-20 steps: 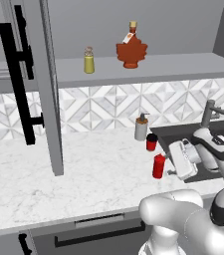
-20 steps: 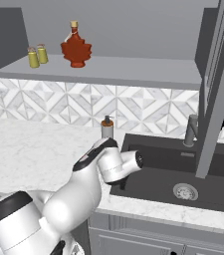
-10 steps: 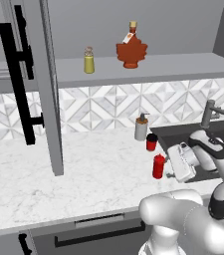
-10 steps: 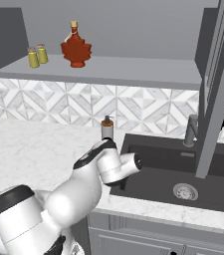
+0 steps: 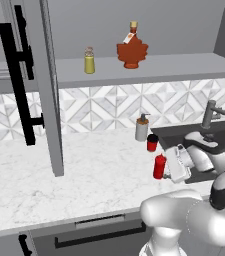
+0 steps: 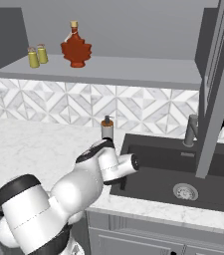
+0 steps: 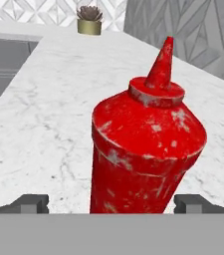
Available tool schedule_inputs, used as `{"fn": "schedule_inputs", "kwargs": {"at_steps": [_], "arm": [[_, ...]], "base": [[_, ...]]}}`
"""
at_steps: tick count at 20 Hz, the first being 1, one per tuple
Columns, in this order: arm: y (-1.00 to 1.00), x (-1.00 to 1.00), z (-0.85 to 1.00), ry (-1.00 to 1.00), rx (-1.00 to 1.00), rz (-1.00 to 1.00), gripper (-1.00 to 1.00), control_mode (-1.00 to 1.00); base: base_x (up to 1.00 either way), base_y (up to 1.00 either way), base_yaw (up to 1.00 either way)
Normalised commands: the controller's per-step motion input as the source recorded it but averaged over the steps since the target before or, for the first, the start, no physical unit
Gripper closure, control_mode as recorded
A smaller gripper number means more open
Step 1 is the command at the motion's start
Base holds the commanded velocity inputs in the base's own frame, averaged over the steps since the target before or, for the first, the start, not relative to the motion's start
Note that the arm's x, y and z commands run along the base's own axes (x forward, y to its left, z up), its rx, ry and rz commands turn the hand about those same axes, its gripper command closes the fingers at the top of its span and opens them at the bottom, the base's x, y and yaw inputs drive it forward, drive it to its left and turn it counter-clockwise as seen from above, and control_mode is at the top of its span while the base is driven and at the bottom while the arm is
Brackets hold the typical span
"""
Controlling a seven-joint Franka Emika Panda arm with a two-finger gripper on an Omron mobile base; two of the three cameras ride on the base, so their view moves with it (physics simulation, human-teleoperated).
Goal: Put the shaker and condiment bottle from the counter next to their counterparts in the cabinet.
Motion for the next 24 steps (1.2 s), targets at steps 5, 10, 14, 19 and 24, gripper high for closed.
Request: {"fn": "schedule_inputs", "kwargs": {"at_steps": [5,10,14,19,24], "arm": [[0.00,0.52,-0.08,0.03,0.07,-0.01,-1.00,-1.00],[0.02,0.23,-0.04,0.03,0.07,-0.01,1.00,-1.00],[0.01,0.02,-0.01,0.03,0.09,-0.01,1.00,-1.00],[-0.07,-0.09,0.25,0.04,0.17,-0.05,1.00,-1.00],[-0.01,-0.03,0.69,0.11,0.15,-0.18,1.00,-1.00]], "base": [[0.00,0.00,0.00],[0.00,0.00,0.00],[0.00,0.00,0.00],[0.00,0.00,0.00],[0.00,0.00,0.00]]}}
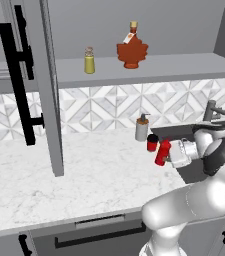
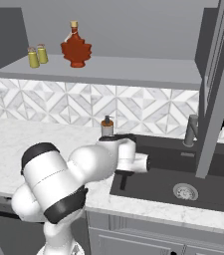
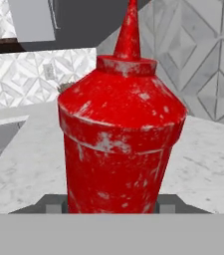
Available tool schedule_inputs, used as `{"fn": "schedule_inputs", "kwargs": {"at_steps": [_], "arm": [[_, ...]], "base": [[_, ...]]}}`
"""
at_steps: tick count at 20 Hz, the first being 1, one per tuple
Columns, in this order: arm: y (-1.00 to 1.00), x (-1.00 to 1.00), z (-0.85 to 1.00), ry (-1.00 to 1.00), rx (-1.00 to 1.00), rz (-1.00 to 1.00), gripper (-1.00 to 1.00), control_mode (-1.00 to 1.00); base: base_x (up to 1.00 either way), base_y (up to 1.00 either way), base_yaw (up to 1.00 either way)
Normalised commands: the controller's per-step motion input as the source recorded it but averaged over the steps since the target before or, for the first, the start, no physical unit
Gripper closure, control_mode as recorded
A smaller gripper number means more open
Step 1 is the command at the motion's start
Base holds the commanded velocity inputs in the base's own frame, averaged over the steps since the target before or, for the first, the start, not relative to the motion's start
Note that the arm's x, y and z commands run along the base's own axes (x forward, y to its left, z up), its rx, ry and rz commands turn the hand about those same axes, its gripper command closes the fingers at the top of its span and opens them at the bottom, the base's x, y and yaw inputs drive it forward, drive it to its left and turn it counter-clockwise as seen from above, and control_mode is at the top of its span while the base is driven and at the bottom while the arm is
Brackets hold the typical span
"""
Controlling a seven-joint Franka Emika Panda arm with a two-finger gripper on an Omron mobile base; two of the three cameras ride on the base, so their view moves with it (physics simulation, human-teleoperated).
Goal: Put the shaker and condiment bottle from the counter next to their counterparts in the cabinet.
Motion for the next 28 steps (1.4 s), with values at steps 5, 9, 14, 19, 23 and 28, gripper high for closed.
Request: {"fn": "schedule_inputs", "kwargs": {"at_steps": [5,9,14,19,23,28], "arm": [[0.07,0.00,0.65,0.08,0.01,-0.22,1.00,-1.00],[0.42,0.01,0.31,0.00,0.00,-0.09,1.00,-1.00],[0.22,-0.16,0.43,0.00,-0.03,-0.15,1.00,-1.00],[0.00,-0.17,0.60,0.00,-0.03,-0.16,1.00,-1.00],[0.00,-0.26,0.53,0.00,-0.08,-0.15,1.00,-1.00],[0.00,-0.31,0.45,0.00,-0.10,-0.11,1.00,-1.00]], "base": [[0.00,0.00,0.00],[0.00,0.00,0.00],[0.00,0.00,0.00],[0.00,0.00,0.00],[0.00,0.00,0.00],[0.00,0.00,0.00]]}}
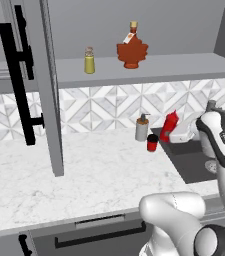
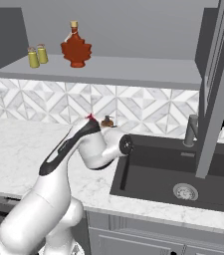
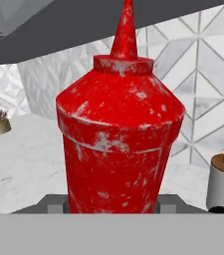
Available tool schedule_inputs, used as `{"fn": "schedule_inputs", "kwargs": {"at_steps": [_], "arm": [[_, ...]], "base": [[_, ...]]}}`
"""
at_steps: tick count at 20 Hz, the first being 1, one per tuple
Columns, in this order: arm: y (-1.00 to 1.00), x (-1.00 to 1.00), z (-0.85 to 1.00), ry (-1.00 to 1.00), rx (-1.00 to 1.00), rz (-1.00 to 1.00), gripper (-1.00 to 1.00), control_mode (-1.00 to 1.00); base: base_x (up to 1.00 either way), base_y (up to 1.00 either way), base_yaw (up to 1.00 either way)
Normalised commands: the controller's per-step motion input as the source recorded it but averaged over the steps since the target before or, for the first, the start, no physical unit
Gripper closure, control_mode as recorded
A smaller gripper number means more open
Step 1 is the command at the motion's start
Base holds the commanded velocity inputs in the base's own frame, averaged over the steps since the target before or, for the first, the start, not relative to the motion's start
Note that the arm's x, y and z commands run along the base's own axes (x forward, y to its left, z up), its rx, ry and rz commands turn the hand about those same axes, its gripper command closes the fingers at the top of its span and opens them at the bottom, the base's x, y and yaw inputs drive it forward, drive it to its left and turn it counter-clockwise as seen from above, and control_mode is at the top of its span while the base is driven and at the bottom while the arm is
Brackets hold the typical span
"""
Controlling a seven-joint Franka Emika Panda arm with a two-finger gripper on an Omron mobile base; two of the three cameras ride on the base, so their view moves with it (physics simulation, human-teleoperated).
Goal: Put the shaker and condiment bottle from the counter next to their counterparts in the cabinet.
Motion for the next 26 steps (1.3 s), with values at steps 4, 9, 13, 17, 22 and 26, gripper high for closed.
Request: {"fn": "schedule_inputs", "kwargs": {"at_steps": [4,9,13,17,22,26], "arm": [[0.00,-0.36,0.51,0.00,-0.13,-0.08,1.00,-1.00],[0.00,-0.31,0.67,-0.01,-0.11,-0.08,1.00,-1.00],[0.00,-0.23,0.74,-0.02,-0.08,-0.08,1.00,-1.00],[0.00,-0.07,0.76,-0.04,-0.05,-0.06,1.00,-1.00],[0.00,0.00,0.69,-0.03,-0.02,-0.05,1.00,-1.00],[0.00,0.00,0.59,-0.01,-0.02,-0.06,1.00,-1.00]], "base": [[0.00,0.00,0.00],[0.00,0.00,0.00],[0.00,0.00,0.00],[0.00,0.00,0.00],[0.00,0.00,0.00],[0.00,0.00,0.00]]}}
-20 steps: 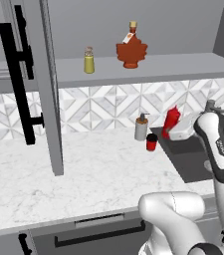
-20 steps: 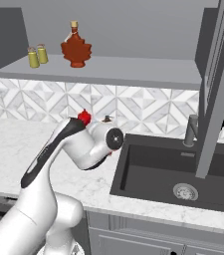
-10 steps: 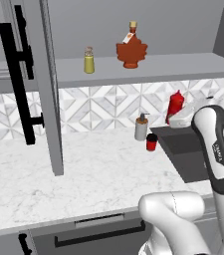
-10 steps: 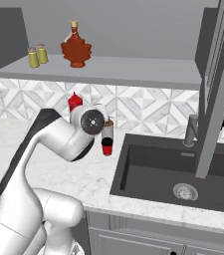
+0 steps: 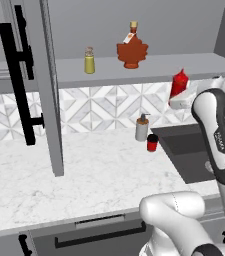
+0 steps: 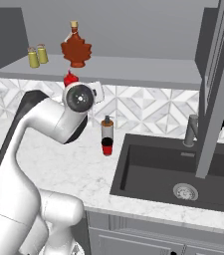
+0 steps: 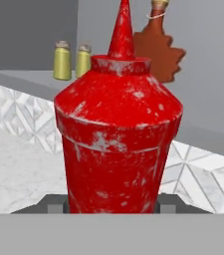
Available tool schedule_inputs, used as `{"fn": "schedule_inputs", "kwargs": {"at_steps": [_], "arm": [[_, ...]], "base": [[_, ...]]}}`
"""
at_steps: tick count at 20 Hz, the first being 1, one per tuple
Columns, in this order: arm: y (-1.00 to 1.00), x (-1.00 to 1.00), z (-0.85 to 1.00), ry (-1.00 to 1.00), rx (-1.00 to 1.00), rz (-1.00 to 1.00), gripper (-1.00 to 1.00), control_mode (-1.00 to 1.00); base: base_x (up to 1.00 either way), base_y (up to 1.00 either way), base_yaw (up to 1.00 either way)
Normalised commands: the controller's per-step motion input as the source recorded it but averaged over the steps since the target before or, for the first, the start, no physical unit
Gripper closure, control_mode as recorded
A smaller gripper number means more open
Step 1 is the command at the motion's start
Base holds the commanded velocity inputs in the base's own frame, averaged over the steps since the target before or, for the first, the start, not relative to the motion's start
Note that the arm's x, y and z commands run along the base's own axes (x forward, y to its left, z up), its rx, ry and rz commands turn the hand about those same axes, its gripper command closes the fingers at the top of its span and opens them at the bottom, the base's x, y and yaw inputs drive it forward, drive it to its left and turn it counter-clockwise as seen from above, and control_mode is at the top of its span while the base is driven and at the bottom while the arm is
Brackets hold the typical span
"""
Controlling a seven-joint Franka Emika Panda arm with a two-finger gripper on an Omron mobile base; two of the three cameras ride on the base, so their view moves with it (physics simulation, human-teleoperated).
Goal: Put the shaker and condiment bottle from the counter next to their counterparts in the cabinet.
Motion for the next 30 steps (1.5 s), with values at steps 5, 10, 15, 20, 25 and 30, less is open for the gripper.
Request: {"fn": "schedule_inputs", "kwargs": {"at_steps": [5,10,15,20,25,30], "arm": [[0.00,0.21,0.31,0.00,0.00,-0.11,1.00,-1.00],[0.00,0.30,0.32,0.00,0.00,-0.08,1.00,-1.00],[0.00,0.35,0.34,0.00,0.02,-0.04,1.00,-1.00],[0.00,0.44,0.17,0.00,0.07,-0.07,1.00,-1.00],[0.00,0.62,0.03,0.00,0.06,-0.07,1.00,-1.00],[0.01,0.56,-0.04,0.00,0.06,-0.07,1.00,-1.00]], "base": [[0.00,0.00,0.00],[0.00,0.00,0.00],[0.00,0.00,0.00],[0.00,0.00,0.00],[0.00,0.00,0.00],[0.00,0.00,0.00]]}}
